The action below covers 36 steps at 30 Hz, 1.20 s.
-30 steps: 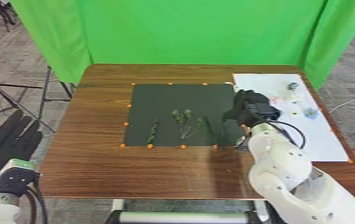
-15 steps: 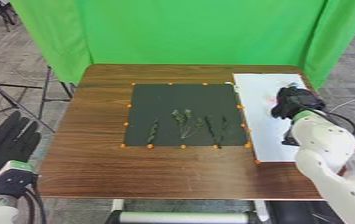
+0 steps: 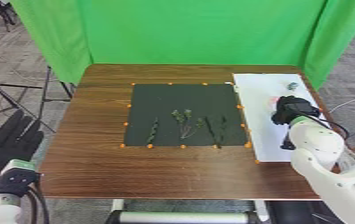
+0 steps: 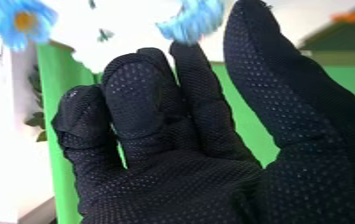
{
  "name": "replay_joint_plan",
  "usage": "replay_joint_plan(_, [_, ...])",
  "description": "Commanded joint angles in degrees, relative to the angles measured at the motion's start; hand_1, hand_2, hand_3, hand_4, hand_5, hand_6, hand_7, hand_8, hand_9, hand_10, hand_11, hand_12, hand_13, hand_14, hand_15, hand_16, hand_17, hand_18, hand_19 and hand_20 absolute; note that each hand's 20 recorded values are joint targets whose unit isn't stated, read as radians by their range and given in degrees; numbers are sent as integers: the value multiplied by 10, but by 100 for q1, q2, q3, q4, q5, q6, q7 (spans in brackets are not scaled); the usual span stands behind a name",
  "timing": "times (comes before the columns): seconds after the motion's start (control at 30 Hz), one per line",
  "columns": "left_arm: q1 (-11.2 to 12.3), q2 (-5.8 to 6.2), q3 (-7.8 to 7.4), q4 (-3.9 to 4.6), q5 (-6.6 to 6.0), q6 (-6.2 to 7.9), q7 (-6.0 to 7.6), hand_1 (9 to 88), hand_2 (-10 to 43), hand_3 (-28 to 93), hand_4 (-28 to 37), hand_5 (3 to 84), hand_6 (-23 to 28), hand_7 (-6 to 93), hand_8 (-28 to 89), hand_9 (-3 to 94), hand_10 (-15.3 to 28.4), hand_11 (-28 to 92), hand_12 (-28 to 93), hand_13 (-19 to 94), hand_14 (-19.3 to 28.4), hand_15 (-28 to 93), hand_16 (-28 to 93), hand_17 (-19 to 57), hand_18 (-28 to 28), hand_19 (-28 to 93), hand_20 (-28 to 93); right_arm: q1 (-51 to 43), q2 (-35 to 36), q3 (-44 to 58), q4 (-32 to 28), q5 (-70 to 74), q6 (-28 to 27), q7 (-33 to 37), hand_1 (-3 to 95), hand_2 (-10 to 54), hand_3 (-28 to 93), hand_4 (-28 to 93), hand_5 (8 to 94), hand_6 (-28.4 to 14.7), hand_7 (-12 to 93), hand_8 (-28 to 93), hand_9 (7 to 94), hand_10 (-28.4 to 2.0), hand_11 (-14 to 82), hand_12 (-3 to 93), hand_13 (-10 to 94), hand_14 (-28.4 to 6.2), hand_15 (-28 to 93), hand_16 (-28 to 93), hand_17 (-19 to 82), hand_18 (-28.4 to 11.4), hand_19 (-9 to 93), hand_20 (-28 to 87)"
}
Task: Arrange flowers
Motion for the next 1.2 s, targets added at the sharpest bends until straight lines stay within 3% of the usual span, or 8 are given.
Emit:
replay_joint_plan(0.03, [-153, 55, 83, 15, 64, -99, -116, 218, 110, 717, -283, 353, 73, 168, -110, 295, 131, 210, 81, 192, 127, 317, -99, -41, 87, 225, 72, -41, -96, -214, 275, 83, 112, -1, 440, -95, 827, -283, 493, -57, 181, -120, 465, -128, 102, 131, 647, -120, 752, 277, 382, -237, 909, 398])
replay_joint_plan(0.17, [-288, 87, 170, 67, 76, -148, -161, 218, 111, 716, -283, 353, 72, 167, -110, 296, 130, 211, 82, 193, 127, 317, -98, -41, 86, 224, 72, -43, -110, -296, 270, 47, 150, 7, 474, -95, 806, -283, 581, -25, 222, -132, 598, -118, 139, 141, 677, -107, 749, 281, 402, -230, 917, 402])
replay_joint_plan(0.37, [-368, 100, 250, 90, 126, -149, -210, 218, 111, 716, -283, 353, 72, 167, -109, 297, 130, 211, 81, 194, 128, 319, -98, -42, 87, 224, 73, -79, -115, -391, 220, -17, 432, -54, 490, -95, 788, -283, 641, -3, 248, -131, 687, -110, 165, 165, 702, -101, 736, 287, 413, -228, 921, 402])
replay_joint_plan(0.43, [-365, 94, 263, 102, 135, -161, -237, 217, 111, 717, -283, 353, 72, 167, -109, 298, 130, 212, 81, 195, 128, 320, -99, -42, 87, 224, 73, -150, -116, -375, 183, -43, 607, -61, 548, -95, 699, -282, 681, -4, 291, -12, 757, -97, 122, 253, 720, -95, 725, 297, 420, -229, 924, 404])
replay_joint_plan(0.53, [-380, 80, 268, 117, 140, -152, -271, 217, 112, 714, -283, 353, 72, 167, -109, 298, 131, 211, 81, 195, 127, 320, -99, -43, 88, 225, 74, -251, -95, -345, 38, -159, 878, -35, 581, -95, 681, -282, 749, -1, 300, 12, 837, -84, 65, 324, 737, -92, 713, 304, 432, -230, 928, 399])
replay_joint_plan(0.73, [-249, 49, 214, 92, 85, -141, -188, 216, 113, 712, -283, 353, 72, 162, -109, 298, 131, 207, 80, 194, 126, 311, -101, -44, 88, 224, 72, 102, -286, -667, -496, -452, 1280, -96, 584, -95, 698, -282, 778, -1, 298, 23, 862, -83, 59, 339, 749, -89, 706, 307, 441, -230, 931, 399])
replay_joint_plan(1.0, [-233, 38, 205, 103, 127, -130, -223, 213, 113, 714, -283, 352, 72, 160, -107, 298, 130, 206, 80, 194, 125, 304, -97, -43, 87, 221, 72, 1046, -918, -1546, -979, -741, 1510, -153, 583, -95, 712, -282, 786, -6, 289, 38, 865, -87, 56, 343, 755, -91, 700, 311, 447, -232, 932, 397])
replay_joint_plan(1.2, [-415, 60, 397, 196, 128, -97, -290, 213, 114, 713, -283, 352, 71, 160, -106, 297, 130, 204, 80, 194, 124, 303, -96, -43, 87, 221, 72, 1736, -1581, -2341, -618, -466, 1567, -842, 584, -95, 709, -281, 786, -8, 284, 46, 860, -88, 54, 343, 751, -91, 696, 317, 441, -230, 932, 397])
